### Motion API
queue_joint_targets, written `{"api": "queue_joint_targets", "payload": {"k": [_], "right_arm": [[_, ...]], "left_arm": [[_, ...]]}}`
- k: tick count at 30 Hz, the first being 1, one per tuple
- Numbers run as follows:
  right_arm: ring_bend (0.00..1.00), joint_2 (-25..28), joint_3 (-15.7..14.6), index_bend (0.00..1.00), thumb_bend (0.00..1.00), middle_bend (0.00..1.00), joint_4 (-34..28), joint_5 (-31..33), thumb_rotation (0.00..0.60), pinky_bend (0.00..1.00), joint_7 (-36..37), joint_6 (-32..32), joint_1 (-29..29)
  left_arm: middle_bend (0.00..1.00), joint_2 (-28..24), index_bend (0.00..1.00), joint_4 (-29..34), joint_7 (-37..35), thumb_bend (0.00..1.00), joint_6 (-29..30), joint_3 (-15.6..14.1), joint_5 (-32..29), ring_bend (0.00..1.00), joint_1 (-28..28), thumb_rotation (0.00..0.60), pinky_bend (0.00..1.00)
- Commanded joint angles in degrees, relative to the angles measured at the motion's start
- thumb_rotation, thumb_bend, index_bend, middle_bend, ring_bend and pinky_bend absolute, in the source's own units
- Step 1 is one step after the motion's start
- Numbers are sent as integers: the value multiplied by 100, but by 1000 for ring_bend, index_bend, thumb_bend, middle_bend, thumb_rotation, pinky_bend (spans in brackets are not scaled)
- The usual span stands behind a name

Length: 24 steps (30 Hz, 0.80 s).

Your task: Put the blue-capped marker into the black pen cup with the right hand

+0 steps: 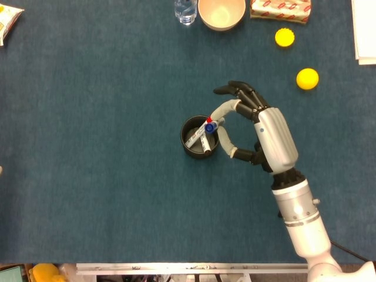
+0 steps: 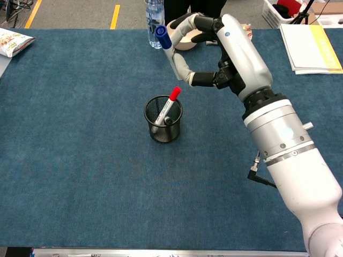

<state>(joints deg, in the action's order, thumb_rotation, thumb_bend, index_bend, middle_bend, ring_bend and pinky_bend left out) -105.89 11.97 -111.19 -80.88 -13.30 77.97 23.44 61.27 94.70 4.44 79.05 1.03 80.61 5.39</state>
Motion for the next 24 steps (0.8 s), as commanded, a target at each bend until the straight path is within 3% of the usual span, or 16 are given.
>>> {"api": "queue_joint_targets", "payload": {"k": [1,15,18,24], "right_arm": [[155,-27,-4,595,402,295,41,-7,600,225,52,9,4],[155,-32,-5,595,368,295,0,168,600,225,256,-73,10],[155,52,2,586,254,295,-93,345,600,225,206,-188,28],[156,97,-34,475,15,293,-67,343,600,225,120,-205,46]], "left_arm": [[366,-2,458,3,-6,154,-2,0,-3,282,0,600,452],[366,-7,458,16,25,154,-19,-8,-16,282,5,600,452],[366,-12,458,22,30,154,-17,-9,-18,282,3,600,452],[366,-13,458,26,29,154,-15,-10,-18,282,3,600,452]]}}
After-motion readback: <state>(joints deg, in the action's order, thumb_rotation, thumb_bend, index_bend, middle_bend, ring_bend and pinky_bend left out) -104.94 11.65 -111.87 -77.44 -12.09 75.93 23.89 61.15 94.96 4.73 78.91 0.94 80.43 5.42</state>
